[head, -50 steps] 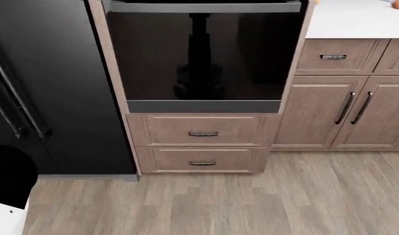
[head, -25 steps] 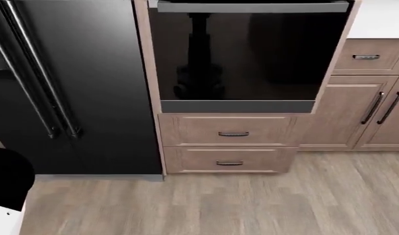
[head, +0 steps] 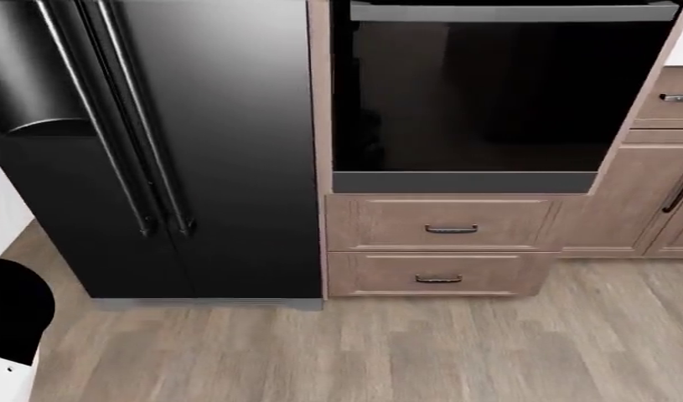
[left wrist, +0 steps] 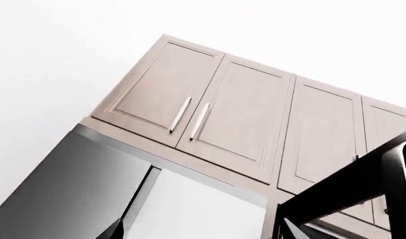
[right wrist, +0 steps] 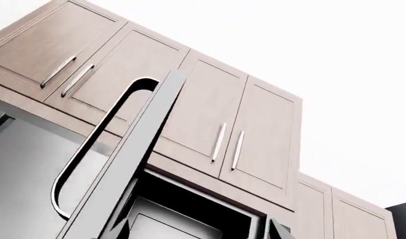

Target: Close the microwave door

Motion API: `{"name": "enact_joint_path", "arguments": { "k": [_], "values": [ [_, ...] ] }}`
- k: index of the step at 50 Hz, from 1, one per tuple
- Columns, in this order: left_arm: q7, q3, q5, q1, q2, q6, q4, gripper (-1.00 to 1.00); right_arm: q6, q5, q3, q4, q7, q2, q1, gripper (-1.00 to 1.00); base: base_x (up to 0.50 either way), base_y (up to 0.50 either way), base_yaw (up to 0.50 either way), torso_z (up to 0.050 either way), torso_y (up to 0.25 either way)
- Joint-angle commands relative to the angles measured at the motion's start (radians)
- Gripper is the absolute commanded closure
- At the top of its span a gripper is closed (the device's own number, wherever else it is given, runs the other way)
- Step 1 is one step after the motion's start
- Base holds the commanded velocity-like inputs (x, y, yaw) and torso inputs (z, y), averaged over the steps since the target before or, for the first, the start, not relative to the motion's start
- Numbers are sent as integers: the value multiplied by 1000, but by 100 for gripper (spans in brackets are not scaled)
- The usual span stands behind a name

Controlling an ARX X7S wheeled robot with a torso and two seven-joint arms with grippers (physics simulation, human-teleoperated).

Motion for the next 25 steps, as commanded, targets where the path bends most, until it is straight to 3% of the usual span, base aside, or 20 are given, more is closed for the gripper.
{"name": "enact_joint_path", "arguments": {
  "k": [1, 16, 25],
  "values": [
    [-11, 6, -15, 8, -7, 13, 0, -100, -8, 0, -8, -1, -1, 6, 6, -100, 0, 500, 0, 0, 0],
    [-29, 12, -35, 6, -19, 24, -6, -100, -25, -3, -8, -5, -11, 10, 7, -100, 0, 500, 0, 0, 0],
    [-36, 16, -42, 9, -25, 34, -9, -100, -22, -27, 7, -26, -53, 7, 11, -100, 478, 233, 0, 0, 0]
  ]
}}
